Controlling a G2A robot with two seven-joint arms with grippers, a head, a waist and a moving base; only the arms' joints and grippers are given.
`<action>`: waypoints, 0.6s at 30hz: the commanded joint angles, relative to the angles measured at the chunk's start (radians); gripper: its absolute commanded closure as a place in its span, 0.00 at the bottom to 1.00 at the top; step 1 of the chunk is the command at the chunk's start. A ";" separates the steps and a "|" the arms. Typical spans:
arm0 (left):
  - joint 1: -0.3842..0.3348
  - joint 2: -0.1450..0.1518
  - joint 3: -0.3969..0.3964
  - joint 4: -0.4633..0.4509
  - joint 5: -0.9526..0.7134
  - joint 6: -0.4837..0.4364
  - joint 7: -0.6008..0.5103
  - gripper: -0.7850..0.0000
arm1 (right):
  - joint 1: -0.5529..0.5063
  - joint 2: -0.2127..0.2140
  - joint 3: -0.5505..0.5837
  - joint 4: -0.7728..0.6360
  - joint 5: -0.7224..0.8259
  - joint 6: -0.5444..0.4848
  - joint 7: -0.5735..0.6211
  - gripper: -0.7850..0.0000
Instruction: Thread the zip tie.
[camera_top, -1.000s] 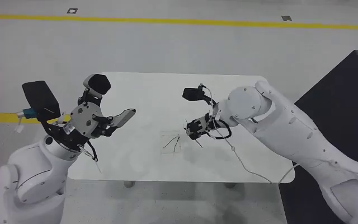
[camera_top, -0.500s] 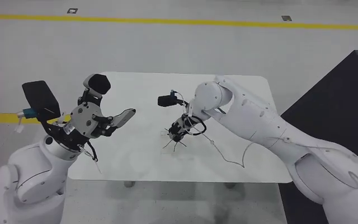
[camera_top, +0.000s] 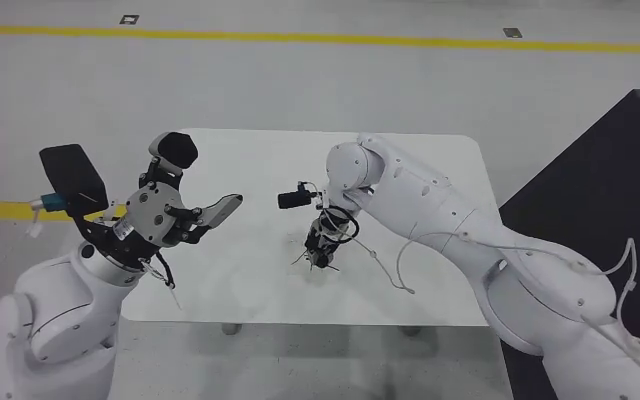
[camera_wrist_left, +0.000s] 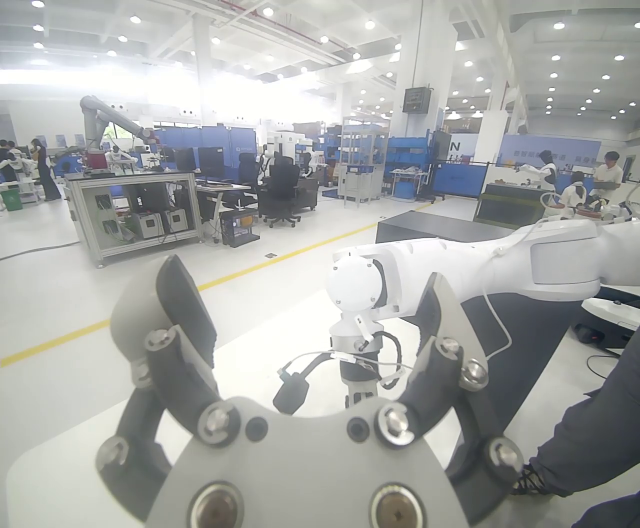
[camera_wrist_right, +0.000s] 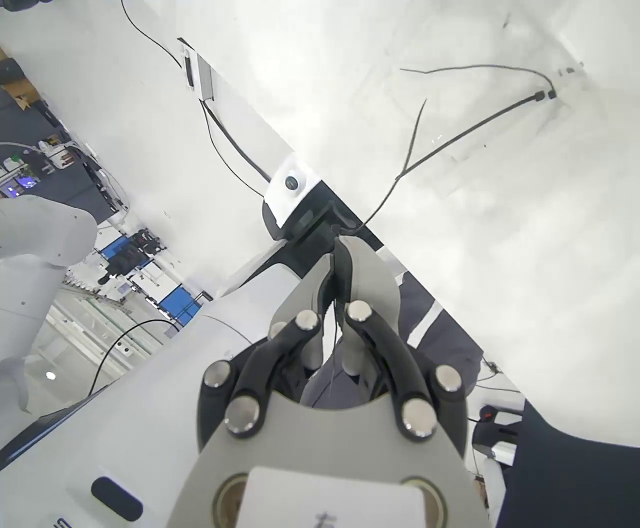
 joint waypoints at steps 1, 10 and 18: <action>0.000 0.000 0.000 0.000 0.000 0.000 0.000 0.00 | -0.003 -0.020 0.001 0.038 0.011 -0.011 0.004 1.00; 0.000 0.000 0.000 0.000 0.000 0.000 0.000 0.00 | 0.025 -0.084 0.011 0.167 0.004 -0.030 0.001 1.00; 0.000 0.000 0.000 0.000 0.000 0.000 0.000 0.00 | 0.044 -0.121 0.021 0.243 -0.017 -0.032 -0.007 0.95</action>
